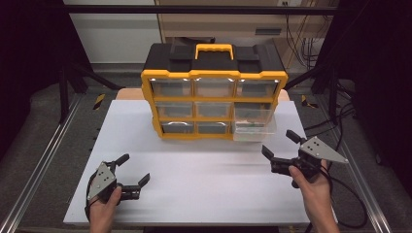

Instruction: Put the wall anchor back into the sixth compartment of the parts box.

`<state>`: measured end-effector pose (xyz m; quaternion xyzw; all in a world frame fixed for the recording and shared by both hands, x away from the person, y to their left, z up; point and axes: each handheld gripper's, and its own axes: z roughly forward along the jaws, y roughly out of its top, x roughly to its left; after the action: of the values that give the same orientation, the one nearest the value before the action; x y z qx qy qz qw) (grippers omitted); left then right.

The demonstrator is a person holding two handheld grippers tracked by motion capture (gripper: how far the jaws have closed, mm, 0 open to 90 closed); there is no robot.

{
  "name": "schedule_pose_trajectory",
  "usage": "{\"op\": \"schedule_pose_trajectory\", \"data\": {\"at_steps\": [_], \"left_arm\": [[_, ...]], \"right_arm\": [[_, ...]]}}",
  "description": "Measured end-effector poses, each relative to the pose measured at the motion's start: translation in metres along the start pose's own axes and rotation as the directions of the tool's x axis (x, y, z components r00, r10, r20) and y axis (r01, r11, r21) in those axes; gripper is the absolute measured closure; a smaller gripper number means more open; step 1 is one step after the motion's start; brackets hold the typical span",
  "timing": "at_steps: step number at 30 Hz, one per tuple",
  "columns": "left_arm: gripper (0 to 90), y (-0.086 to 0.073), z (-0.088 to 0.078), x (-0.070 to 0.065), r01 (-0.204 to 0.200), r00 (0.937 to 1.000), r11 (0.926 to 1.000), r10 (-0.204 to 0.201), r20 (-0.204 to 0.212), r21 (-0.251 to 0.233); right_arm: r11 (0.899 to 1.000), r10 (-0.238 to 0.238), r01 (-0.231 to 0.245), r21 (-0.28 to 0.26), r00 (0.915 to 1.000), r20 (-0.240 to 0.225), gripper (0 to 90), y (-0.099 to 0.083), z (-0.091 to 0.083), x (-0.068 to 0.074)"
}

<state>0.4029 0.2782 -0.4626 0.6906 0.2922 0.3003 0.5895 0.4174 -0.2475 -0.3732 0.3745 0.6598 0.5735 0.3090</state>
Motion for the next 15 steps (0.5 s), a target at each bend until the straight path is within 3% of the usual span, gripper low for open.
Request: {"op": "schedule_pose_trajectory", "data": {"at_steps": [8,15], "left_arm": [[0.7,-0.001,-0.002,0.000,0.004,1.0000,1.0000,-0.004,0.004,0.000],[0.8,-0.004,0.001,-0.002,0.009,0.9999,1.0000,-0.009,0.013,0.003]], "right_arm": [[0.998,-0.046,0.047,0.043,0.9985,-0.029,5.2,-0.040,0.002,0.007],[0.999,0.004,-0.002,0.040,0.9982,-0.060,6.6,-0.074,0.002,0.008]]}}
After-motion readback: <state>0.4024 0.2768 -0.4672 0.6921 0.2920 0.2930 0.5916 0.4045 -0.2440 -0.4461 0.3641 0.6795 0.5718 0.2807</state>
